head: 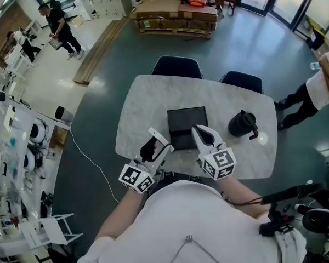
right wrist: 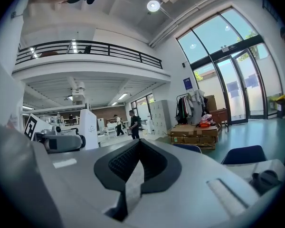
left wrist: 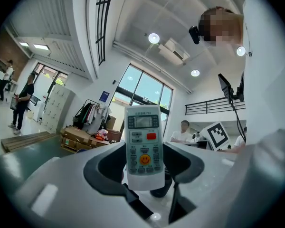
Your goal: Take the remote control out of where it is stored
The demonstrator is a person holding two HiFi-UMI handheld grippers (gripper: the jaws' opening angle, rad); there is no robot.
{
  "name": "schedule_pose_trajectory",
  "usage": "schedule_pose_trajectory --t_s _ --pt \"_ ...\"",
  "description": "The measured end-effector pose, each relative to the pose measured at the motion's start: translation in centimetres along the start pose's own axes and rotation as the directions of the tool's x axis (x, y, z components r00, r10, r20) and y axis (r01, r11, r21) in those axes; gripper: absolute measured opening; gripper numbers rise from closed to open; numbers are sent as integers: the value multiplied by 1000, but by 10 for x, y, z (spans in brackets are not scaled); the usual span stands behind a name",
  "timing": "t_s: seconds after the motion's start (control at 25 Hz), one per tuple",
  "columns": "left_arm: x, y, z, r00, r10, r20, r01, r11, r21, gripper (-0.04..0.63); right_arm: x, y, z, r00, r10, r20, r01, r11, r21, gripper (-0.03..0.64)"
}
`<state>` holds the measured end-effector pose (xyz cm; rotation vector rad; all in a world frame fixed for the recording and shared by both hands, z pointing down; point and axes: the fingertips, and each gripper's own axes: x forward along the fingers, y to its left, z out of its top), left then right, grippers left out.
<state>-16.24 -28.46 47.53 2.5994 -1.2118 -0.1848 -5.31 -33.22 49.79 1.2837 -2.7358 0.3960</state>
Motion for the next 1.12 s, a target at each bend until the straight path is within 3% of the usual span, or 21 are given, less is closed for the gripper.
schedule_pose_trajectory --t_s 0.36,1.12 --pt "-4 8 -5 1000 -2 24 3 1000 -15 244 2 14 -3 999 42 10 -42 999 -20 21" --pt "4 12 -4 999 -41 31 41 999 -18 244 2 7 -10 1000 -9 -24 8 1000 -28 17"
